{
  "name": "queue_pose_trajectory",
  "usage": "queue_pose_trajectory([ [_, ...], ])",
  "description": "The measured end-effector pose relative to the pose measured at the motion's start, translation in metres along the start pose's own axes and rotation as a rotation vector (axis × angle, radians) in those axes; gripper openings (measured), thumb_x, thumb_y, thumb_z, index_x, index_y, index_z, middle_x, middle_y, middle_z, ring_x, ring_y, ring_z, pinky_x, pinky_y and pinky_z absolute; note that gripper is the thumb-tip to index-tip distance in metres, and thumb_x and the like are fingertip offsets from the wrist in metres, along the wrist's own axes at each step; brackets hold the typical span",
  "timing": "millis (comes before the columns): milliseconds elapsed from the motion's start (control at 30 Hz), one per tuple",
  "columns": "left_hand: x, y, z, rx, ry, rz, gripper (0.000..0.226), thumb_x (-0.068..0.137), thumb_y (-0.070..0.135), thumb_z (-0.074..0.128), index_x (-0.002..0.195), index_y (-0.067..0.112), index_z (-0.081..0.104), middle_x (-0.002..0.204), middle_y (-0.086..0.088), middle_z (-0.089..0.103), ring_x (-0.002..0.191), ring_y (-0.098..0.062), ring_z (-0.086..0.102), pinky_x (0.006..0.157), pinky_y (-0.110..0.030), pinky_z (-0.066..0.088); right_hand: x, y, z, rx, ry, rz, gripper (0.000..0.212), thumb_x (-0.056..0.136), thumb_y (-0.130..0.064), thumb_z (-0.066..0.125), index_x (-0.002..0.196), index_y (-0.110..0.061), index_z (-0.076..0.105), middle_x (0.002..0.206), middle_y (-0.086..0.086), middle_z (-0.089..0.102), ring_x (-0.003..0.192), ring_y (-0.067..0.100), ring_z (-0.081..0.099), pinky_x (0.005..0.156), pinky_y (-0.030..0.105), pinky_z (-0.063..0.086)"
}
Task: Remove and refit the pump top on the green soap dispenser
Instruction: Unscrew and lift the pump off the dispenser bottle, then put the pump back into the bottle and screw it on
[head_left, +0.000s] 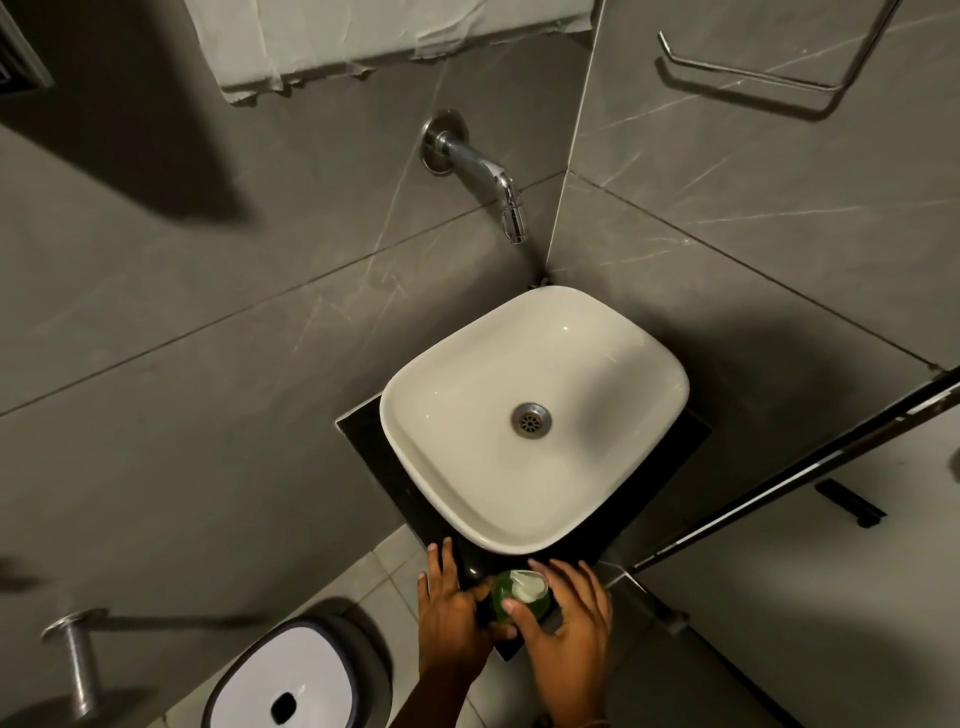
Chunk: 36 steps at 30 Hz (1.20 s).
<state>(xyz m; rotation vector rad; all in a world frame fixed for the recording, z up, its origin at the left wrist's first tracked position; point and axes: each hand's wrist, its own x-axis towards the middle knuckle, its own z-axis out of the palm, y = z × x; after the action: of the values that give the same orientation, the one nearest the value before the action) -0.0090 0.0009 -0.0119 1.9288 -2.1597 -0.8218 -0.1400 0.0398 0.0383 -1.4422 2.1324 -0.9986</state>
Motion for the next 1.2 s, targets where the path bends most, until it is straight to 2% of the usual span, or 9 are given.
queue_pose_trajectory([
  [133, -0.001, -0.001, 0.004, 0.015, 0.026, 0.011, 0.056, 0.065, 0.062, 0.067, 0.116, 0.041, 0.059, 0.157, -0.01, -0.002, 0.141, -0.03, -0.016, 0.115, -0.052, 0.009, 0.004, -0.004, -0.001, -0.008, 0.013, 0.032, 0.037, 0.056, -0.057, 0.065, 0.084, -0.034, 0.072, 0.105, -0.018, 0.061, 0.119, 0.025, 0.049, 0.103, 0.053, 0.034],
  [300, -0.001, -0.003, 0.008, 0.014, 0.051, 0.008, 0.036, 0.068, 0.047, 0.069, 0.099, 0.029, 0.067, 0.157, -0.01, 0.0, 0.141, -0.03, -0.014, 0.116, -0.052, 0.008, 0.005, -0.012, 0.007, -0.095, 0.039, 0.117, 0.049, 0.047, -0.067, 0.068, 0.066, -0.025, 0.053, 0.087, 0.0, 0.061, 0.099, 0.029, 0.054, 0.092, 0.055, 0.04],
  [500, 0.0, -0.005, 0.009, -0.013, 0.068, 0.032, 0.042, 0.069, 0.05, 0.063, 0.108, 0.035, 0.064, 0.156, -0.01, 0.0, 0.141, -0.031, -0.014, 0.115, -0.053, 0.007, -0.002, 0.0, 0.008, -0.047, 0.011, 0.053, 0.059, 0.051, -0.068, 0.065, 0.096, -0.029, 0.066, 0.112, -0.008, 0.062, 0.118, 0.027, 0.048, 0.098, 0.06, 0.035],
  [600, 0.0, -0.005, 0.009, -0.007, 0.058, 0.04, 0.045, 0.066, 0.056, 0.068, 0.106, 0.034, 0.065, 0.153, -0.004, -0.007, 0.141, -0.03, -0.014, 0.115, -0.052, 0.007, 0.0, 0.002, 0.004, -0.046, 0.023, 0.071, 0.05, 0.052, -0.063, 0.065, 0.084, -0.025, 0.069, 0.108, -0.012, 0.062, 0.117, 0.032, 0.052, 0.098, 0.058, 0.036],
  [700, -0.001, -0.002, 0.004, -0.003, 0.052, 0.027, 0.037, 0.069, 0.047, 0.064, 0.099, 0.027, 0.068, 0.156, -0.009, -0.001, 0.142, -0.032, -0.012, 0.116, -0.052, 0.006, 0.005, -0.009, 0.007, -0.069, 0.012, 0.167, 0.053, 0.046, -0.071, 0.066, 0.071, -0.026, 0.053, 0.091, 0.0, 0.061, 0.1, 0.031, 0.056, 0.091, 0.056, 0.041],
  [767, -0.002, -0.001, 0.002, -0.006, 0.069, 0.019, 0.042, 0.067, 0.047, 0.056, 0.1, 0.024, 0.068, 0.156, -0.012, 0.003, 0.142, -0.033, -0.011, 0.116, -0.053, 0.006, 0.005, -0.014, 0.008, -0.058, 0.023, 0.166, 0.052, 0.044, -0.072, 0.066, 0.074, -0.034, 0.047, 0.09, -0.002, 0.059, 0.1, 0.029, 0.055, 0.092, 0.058, 0.04],
  [933, -0.001, -0.003, 0.004, 0.033, 0.056, 0.043, 0.059, 0.062, 0.066, 0.046, 0.107, 0.032, 0.065, 0.156, -0.008, 0.0, 0.142, -0.031, -0.013, 0.116, -0.052, 0.005, 0.002, -0.002, 0.004, 0.06, -0.013, 0.044, 0.042, 0.054, -0.06, 0.067, 0.092, -0.042, 0.067, 0.113, -0.02, 0.057, 0.128, 0.023, 0.04, 0.104, 0.06, 0.027],
  [1100, -0.001, -0.004, 0.006, 0.032, 0.053, 0.02, 0.04, 0.064, 0.055, 0.066, 0.096, 0.032, 0.068, 0.157, -0.009, 0.003, 0.141, -0.029, -0.015, 0.116, -0.05, 0.006, 0.009, -0.011, 0.007, -0.012, -0.019, 0.147, 0.057, 0.044, -0.073, 0.069, 0.074, -0.027, 0.054, 0.096, -0.001, 0.061, 0.103, 0.029, 0.054, 0.091, 0.054, 0.041],
  [1200, -0.001, -0.005, 0.008, 0.022, 0.057, 0.025, 0.057, 0.06, 0.067, 0.053, 0.104, 0.034, 0.066, 0.156, -0.01, 0.002, 0.141, -0.029, -0.014, 0.116, -0.051, 0.006, 0.007, -0.006, 0.005, 0.031, -0.062, 0.062, 0.049, 0.05, -0.063, 0.07, 0.094, -0.044, 0.062, 0.114, -0.014, 0.059, 0.126, 0.021, 0.042, 0.105, 0.059, 0.028],
])
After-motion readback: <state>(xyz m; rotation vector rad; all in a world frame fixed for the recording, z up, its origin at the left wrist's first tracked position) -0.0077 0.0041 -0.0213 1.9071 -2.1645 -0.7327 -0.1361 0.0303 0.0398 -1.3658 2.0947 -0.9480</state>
